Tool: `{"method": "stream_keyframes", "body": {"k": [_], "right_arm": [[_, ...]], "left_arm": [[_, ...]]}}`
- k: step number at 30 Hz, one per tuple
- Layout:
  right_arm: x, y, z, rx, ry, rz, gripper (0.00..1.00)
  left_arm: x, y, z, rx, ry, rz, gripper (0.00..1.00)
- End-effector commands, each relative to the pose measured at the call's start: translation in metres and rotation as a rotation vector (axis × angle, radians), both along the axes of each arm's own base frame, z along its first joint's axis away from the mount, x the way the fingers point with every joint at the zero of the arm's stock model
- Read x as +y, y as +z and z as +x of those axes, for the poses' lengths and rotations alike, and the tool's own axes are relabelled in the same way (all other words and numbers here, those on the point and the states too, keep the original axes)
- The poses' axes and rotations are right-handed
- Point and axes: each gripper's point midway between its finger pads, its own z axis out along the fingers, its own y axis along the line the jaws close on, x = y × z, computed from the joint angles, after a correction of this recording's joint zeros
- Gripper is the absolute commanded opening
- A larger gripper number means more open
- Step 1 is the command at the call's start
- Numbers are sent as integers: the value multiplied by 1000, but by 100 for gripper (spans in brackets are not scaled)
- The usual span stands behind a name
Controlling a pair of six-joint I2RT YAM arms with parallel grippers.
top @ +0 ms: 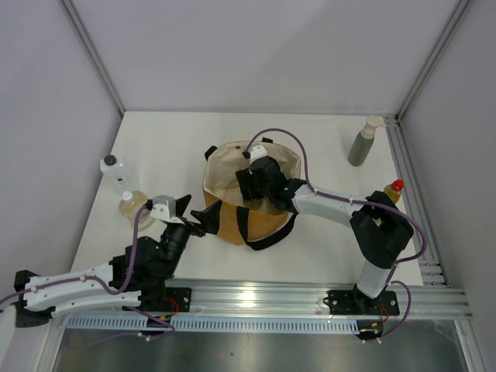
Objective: Place the personal care products into the canvas bag
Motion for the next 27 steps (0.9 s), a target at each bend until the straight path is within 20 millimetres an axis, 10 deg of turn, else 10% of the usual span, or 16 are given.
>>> {"method": "stream_keyframes", "body": {"k": [1,27], "right_arm": [[17,50,23,-131,-42,142,47],[18,89,10,-134,-40,126,77]], "left_arm": [[1,5,1,0,11,-52,99],[1,4,1,4,15,-50,99]]}}
